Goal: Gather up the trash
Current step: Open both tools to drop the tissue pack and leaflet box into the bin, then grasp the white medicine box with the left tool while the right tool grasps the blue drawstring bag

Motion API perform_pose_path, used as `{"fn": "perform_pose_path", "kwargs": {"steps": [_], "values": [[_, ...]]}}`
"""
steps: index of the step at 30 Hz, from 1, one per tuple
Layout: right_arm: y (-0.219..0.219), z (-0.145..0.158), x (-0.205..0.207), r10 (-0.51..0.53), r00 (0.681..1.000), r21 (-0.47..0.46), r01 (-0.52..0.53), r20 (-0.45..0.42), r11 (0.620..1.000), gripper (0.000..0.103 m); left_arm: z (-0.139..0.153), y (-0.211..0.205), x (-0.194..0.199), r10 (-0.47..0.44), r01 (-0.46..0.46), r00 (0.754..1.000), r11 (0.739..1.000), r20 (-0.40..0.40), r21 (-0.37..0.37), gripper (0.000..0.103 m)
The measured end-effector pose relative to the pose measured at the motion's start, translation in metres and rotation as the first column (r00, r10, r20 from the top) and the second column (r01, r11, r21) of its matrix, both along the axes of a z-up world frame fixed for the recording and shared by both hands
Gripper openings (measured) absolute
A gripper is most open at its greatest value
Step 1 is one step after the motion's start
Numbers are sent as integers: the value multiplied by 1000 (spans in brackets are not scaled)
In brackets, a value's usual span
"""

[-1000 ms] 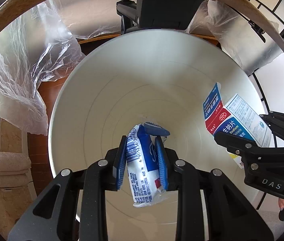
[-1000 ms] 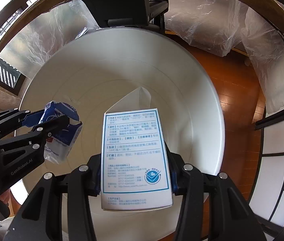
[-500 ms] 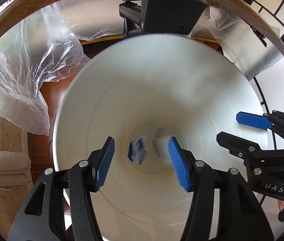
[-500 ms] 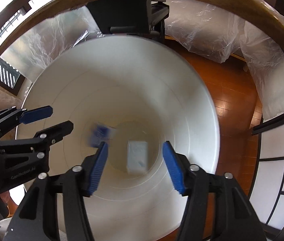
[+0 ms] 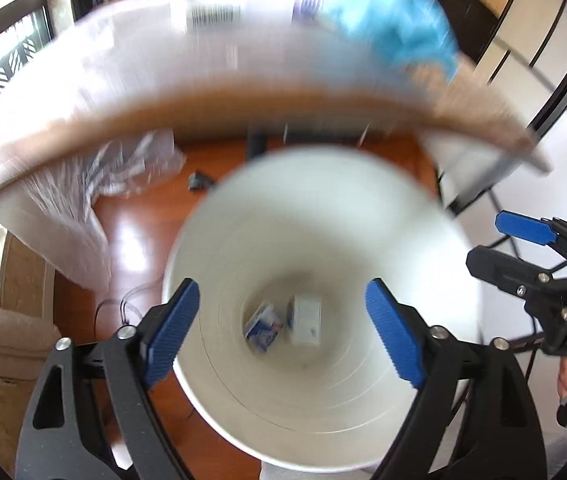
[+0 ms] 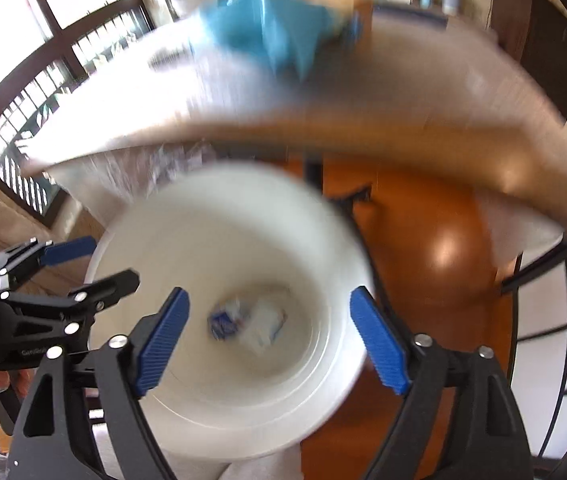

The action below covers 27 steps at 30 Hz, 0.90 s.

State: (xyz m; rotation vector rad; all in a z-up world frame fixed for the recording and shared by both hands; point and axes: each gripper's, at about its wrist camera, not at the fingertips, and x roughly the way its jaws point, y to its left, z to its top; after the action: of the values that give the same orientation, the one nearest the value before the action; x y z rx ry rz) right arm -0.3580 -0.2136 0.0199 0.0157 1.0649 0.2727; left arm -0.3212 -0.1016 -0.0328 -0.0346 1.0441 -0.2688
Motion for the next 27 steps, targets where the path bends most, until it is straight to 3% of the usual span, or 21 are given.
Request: {"fn": "perform_pose_path", "kwargs": {"steps": [2, 4, 6, 9, 16, 27], "values": [[-5, 28, -4, -12, 996, -5, 12, 93, 1000, 99, 33, 5, -5, 21, -20, 996, 1000, 91, -22, 99], [-8, 57, -5, -22, 979, -11, 25, 202, 1000, 99, 58, 8, -5, 59, -55, 985, 998, 163, -28, 101], [-10, 77, 0, -38, 959, -36, 50, 282, 998, 99, 75, 11, 2, 90, -85, 976, 996, 198, -33, 101], [-12, 92, 14, -47, 941, -31, 61, 336, 998, 99, 89, 15, 20, 150, -150, 965, 989, 215, -20, 101], [4, 85, 60, -4, 959, -60, 22, 284, 998, 99, 87, 21, 61, 237, -250, 946, 968, 219, 33, 101], [31, 71, 110, -134, 967, -27, 143, 217, 989, 99, 72, 28, 113, 199, -215, 961, 975, 194, 61, 101]]}}
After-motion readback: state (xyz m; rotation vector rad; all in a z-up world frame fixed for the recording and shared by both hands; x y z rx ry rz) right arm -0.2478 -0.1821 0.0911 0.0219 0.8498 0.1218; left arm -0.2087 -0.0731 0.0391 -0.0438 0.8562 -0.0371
